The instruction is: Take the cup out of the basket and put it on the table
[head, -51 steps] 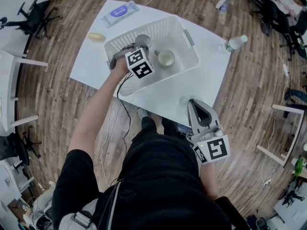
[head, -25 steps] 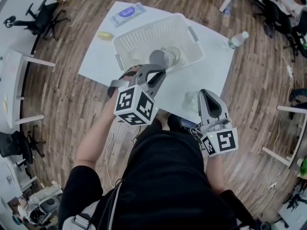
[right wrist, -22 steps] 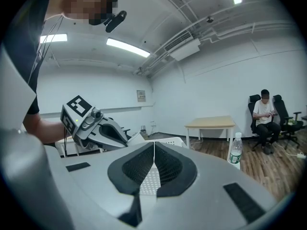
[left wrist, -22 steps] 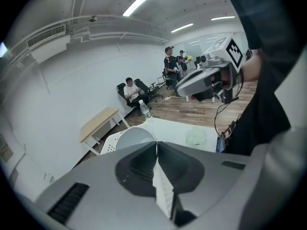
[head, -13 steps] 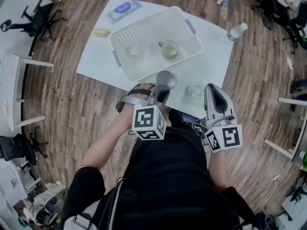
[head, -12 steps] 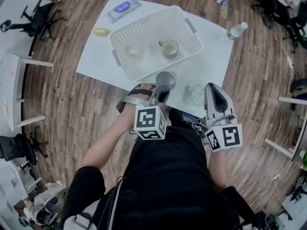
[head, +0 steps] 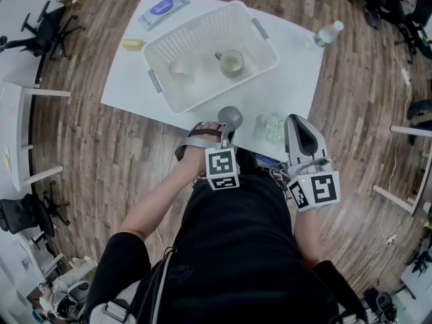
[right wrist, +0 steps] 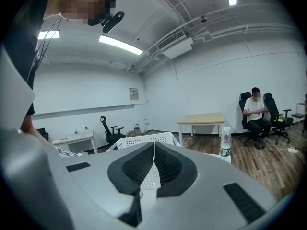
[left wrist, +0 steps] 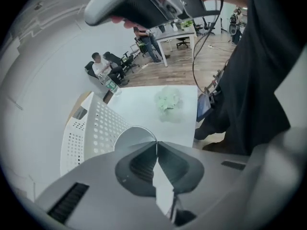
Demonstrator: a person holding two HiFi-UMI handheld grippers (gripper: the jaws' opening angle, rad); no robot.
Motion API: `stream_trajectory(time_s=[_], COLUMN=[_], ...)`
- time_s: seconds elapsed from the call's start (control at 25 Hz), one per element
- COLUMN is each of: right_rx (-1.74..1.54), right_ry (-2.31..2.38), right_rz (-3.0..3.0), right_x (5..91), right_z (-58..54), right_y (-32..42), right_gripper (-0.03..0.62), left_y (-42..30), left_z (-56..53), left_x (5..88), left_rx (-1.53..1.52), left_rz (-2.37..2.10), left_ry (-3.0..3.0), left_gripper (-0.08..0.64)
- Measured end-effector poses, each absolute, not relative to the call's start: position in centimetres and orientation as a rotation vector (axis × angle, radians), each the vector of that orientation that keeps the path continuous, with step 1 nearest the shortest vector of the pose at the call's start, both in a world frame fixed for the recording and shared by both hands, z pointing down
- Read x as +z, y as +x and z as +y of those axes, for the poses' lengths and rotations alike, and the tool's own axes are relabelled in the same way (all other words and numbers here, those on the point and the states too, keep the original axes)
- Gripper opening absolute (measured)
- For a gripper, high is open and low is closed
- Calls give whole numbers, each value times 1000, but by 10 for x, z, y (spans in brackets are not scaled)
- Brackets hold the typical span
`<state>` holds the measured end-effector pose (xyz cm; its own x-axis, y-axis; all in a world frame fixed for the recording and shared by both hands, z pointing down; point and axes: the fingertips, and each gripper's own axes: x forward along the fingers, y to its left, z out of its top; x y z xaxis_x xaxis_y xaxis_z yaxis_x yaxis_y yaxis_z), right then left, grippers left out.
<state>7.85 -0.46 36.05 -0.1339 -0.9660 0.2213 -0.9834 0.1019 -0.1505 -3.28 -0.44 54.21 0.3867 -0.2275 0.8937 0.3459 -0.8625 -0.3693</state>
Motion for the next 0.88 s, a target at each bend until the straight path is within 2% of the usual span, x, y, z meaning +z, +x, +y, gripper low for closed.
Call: stream_trajectory(time_s=[0.28,0.88], right_rx=[433,461], right_ry=[2005,2001], right_rz=[-2276,-2279], right_x=[368,374], right_z=[-9,-9], right_y=[83,88], right_gripper=[25,25], left_y=[-28,-31], left_z=[-3,-4], left_x=[587,615], left_rx=[-1582,-1639], left_rz=[-171,-213], left_ry=[-2181,-2132], left_gripper=[17,20])
